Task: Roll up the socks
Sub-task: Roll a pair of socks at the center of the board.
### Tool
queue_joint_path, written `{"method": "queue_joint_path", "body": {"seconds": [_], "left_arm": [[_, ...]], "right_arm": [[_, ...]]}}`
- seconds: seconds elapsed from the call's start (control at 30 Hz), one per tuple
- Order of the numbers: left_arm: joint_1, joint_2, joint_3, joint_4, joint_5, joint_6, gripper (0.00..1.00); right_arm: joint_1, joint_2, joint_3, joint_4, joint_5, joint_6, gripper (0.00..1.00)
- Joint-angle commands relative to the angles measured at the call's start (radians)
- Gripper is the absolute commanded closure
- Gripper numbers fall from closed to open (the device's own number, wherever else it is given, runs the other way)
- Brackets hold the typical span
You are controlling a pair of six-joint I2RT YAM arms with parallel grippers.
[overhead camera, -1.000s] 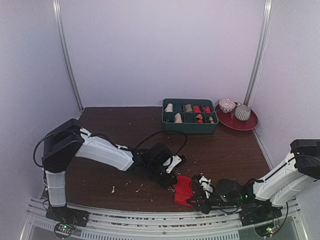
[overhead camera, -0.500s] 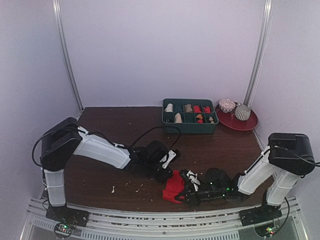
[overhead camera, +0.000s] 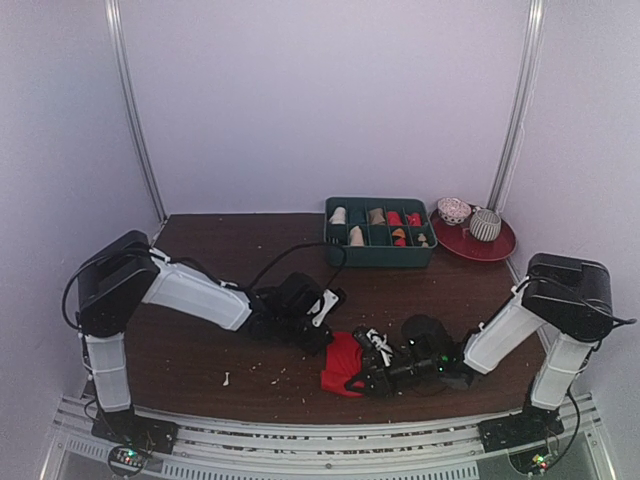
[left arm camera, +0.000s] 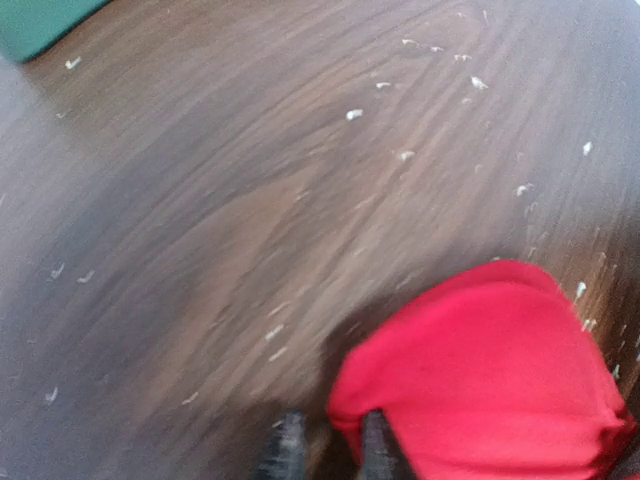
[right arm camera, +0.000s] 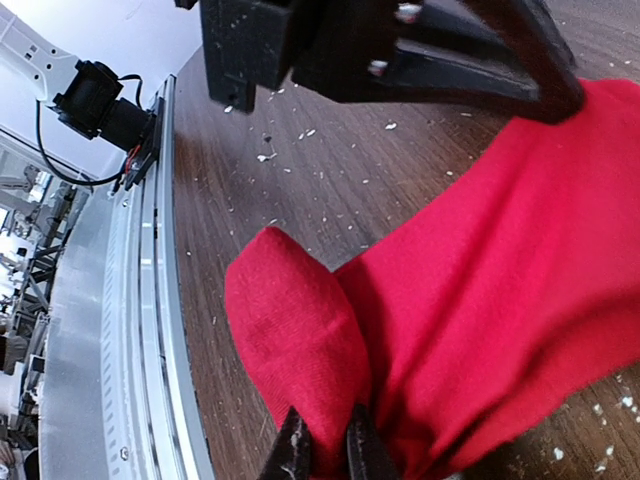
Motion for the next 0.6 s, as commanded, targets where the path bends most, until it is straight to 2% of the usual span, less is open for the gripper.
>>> {"method": "queue_joint_path", "body": {"seconds": [0.0,0.1,0.23,0.4,0.57], "left_arm": [[0.059,-0.114,-0.103,0.129,-0.075,0.067,0.68],[0.057,-0.224,-0.184,0.242,-0.042,0.091,0.48],[0.037,-0.364,-0.33,0.367,0.028,0.153,0.37],[-0.057,-0.456,-0.485,0.482,0.089,0.242,0.35],[-0.144,-0.404,-0.517,0.545,0.144,0.265,0.35]], "right_arm": [[0.0,0.099,-0.051,-0.271,-0.121,0.034,0.93],[-0.01,0.124,-0.044,-0.26,-0.142,0.056,0.93],[-0.036,0.155,-0.036,-0.258,-0.177,0.096,0.93],[-0.056,0.167,-0.007,-0.323,-0.187,0.103,0.93],[-0.078,0.173,0.02,-0.379,-0.19,0.099,0.93]]}}
